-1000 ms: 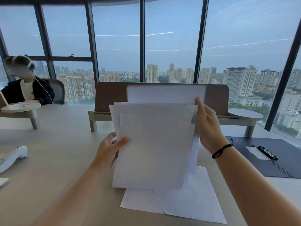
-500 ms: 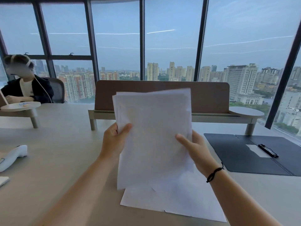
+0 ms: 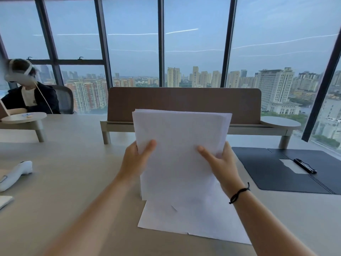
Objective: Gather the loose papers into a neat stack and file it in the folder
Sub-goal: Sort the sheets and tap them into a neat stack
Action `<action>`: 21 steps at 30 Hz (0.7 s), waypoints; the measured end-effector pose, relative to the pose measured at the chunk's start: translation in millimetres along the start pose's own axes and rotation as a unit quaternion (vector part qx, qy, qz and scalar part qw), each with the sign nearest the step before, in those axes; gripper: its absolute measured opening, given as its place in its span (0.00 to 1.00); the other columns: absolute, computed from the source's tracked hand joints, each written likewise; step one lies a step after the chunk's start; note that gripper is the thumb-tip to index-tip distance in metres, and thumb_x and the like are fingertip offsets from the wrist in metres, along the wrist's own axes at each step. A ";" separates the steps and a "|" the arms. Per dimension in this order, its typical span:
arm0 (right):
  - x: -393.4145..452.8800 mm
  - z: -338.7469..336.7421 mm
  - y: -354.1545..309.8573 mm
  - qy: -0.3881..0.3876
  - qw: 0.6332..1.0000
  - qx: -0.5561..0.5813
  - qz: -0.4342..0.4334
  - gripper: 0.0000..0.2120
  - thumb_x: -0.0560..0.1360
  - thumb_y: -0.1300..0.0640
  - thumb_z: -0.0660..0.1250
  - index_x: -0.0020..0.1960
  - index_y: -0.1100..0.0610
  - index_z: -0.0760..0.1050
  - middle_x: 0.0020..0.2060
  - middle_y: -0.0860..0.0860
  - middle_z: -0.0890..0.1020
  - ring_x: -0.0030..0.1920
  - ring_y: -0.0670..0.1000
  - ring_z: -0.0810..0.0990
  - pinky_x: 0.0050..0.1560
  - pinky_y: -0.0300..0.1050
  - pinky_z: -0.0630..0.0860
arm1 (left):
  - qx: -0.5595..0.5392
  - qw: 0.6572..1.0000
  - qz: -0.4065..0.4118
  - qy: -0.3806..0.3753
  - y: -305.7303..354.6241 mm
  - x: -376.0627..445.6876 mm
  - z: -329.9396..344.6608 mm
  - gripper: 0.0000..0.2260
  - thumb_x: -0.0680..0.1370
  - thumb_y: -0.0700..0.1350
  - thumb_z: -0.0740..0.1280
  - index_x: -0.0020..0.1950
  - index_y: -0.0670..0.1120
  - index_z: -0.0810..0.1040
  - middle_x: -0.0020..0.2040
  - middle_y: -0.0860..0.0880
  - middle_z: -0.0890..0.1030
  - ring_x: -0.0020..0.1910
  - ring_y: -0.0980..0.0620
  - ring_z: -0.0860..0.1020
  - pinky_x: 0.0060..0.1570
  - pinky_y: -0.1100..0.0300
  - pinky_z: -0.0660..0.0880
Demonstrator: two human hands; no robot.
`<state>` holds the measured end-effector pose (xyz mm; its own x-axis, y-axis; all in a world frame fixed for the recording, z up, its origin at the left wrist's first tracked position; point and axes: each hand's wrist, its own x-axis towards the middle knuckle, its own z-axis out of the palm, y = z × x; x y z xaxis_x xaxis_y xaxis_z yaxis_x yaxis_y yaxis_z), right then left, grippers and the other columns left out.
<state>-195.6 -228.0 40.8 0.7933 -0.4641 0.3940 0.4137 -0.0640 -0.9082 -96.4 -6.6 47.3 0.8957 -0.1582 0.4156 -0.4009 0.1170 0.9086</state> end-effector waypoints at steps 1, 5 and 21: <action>-4.0 4.2 3.8 0.008 1.000 0.017 0.007 0.26 0.67 0.50 0.79 0.61 0.55 0.74 0.51 0.50 0.86 0.50 0.50 0.87 0.43 0.42 0.83 | -0.001 1.000 -0.009 0.000 -1.7 -1.5 2.0 0.08 0.74 0.55 0.73 0.49 0.52 0.84 0.45 0.52 0.88 0.49 0.47 0.86 0.48 0.52 0.82; -4.3 18.3 6.0 0.031 0.999 0.016 0.013 0.18 0.73 0.47 0.75 0.60 0.51 0.77 0.50 0.49 0.87 0.49 0.47 0.87 0.47 0.46 0.83 | 0.021 0.999 0.000 0.025 10.2 3.0 9.0 0.06 0.76 0.53 0.72 0.45 0.52 0.84 0.40 0.54 0.87 0.43 0.51 0.86 0.42 0.55 0.81; -10.2 6.8 35.5 -0.006 0.995 -0.033 0.096 0.11 0.74 0.49 0.75 0.52 0.54 0.85 0.45 0.49 0.89 0.49 0.50 0.88 0.52 0.51 0.83 | 0.008 0.994 -0.096 -0.056 -13.3 -9.4 5.1 0.09 0.79 0.47 0.70 0.51 0.43 0.86 0.46 0.46 0.88 0.46 0.48 0.87 0.46 0.56 0.84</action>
<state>-186.0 -219.5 5.6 0.8604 -0.4624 0.2143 0.2250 -0.0327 -0.9738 -100.5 -11.7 31.5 0.9292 -0.2850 0.2354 -0.2283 0.0584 0.9718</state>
